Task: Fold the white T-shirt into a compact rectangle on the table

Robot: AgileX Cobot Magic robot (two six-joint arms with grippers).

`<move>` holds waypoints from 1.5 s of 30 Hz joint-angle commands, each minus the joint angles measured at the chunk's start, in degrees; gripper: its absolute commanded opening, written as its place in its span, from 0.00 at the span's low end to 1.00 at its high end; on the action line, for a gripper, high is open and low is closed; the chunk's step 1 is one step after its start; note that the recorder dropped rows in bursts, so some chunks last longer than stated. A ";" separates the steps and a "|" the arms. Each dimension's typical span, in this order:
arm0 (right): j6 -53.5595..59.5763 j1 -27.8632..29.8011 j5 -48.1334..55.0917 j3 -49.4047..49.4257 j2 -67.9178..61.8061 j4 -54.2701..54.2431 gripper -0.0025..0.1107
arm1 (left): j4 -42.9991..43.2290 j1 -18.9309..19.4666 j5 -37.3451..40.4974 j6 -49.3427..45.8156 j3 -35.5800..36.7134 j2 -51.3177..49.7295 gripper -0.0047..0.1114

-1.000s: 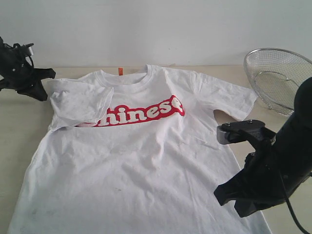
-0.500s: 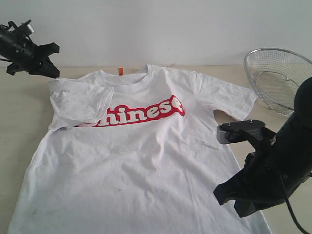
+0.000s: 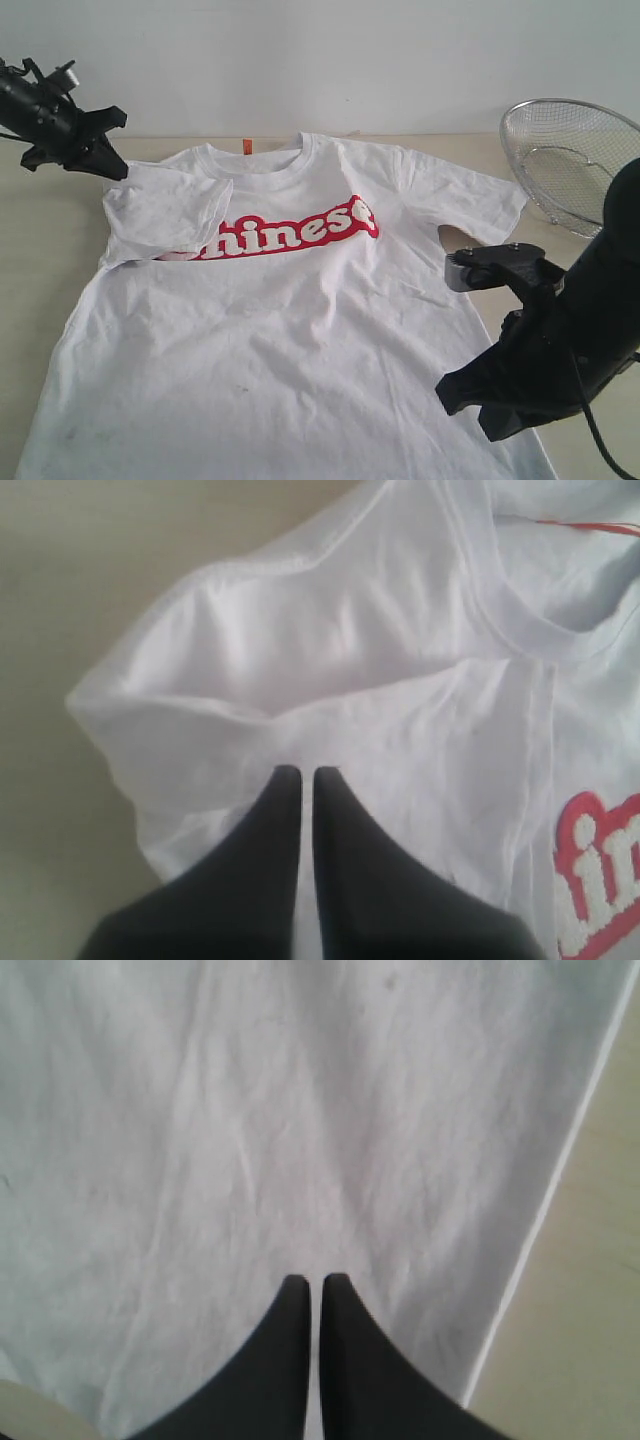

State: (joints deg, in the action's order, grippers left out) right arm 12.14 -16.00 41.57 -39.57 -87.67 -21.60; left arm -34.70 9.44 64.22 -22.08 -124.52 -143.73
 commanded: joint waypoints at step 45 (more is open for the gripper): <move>7.90 17.42 0.16 -9.88 0.13 -14.12 0.02 | -13.43 -4.81 5.74 4.10 -5.27 4.83 0.08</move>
State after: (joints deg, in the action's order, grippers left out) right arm 18.45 -0.61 40.47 -46.55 -87.67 -34.41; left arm -46.93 6.50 69.03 -19.14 -131.86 -140.90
